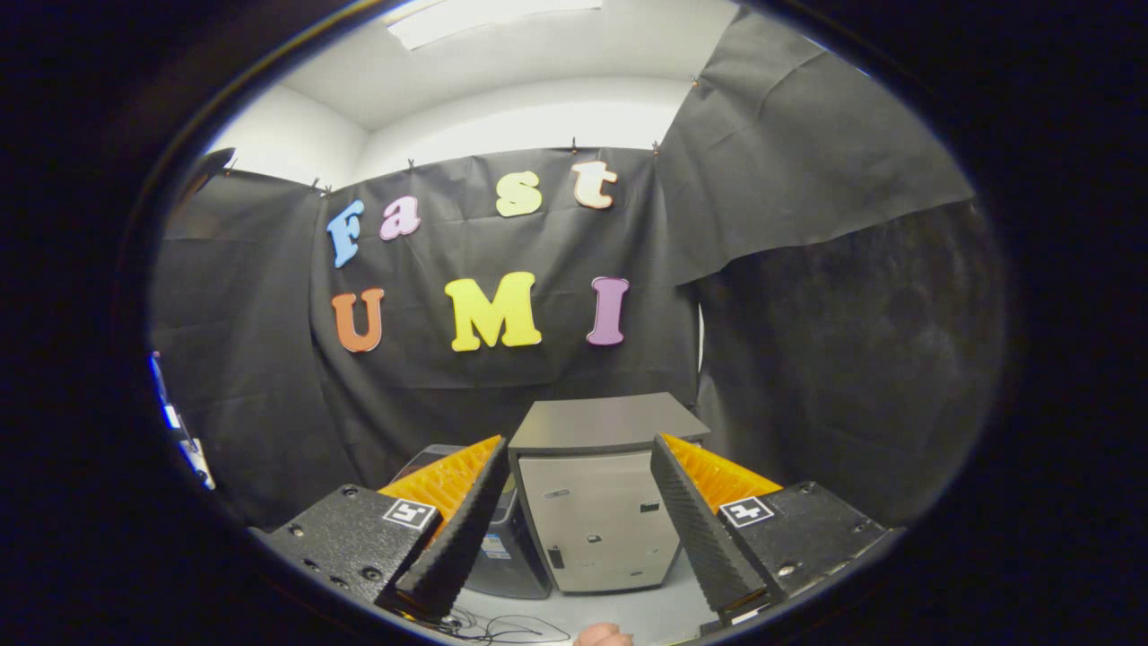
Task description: Put the clothes into the washing machine and then close the washing machine lid.
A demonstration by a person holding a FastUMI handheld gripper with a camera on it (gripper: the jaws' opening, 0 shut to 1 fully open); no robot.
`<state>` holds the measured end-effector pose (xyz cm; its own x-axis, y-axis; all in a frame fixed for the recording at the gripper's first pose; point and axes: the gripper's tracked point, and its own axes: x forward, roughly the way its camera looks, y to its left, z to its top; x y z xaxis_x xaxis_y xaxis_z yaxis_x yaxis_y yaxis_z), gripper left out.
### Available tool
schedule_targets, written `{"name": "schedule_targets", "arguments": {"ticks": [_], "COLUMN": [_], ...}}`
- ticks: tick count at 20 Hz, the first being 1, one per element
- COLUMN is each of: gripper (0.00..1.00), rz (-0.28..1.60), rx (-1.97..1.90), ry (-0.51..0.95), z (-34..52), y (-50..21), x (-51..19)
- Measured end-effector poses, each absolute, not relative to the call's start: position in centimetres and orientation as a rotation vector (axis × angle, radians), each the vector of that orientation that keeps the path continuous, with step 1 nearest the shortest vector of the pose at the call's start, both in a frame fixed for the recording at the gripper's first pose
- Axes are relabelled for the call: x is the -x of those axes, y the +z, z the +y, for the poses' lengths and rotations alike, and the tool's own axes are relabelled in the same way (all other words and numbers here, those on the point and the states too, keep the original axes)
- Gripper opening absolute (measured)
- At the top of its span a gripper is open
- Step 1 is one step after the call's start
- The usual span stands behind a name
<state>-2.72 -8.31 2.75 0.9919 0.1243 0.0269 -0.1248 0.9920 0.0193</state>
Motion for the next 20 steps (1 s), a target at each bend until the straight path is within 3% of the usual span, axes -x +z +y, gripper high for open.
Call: {"name": "schedule_targets", "arguments": {"ticks": [20], "gripper": [1.00], "rz": [-0.004], "rx": [-0.036], "ry": [0.131], "z": [-7.6], "y": [2.3], "x": [1.6]}}
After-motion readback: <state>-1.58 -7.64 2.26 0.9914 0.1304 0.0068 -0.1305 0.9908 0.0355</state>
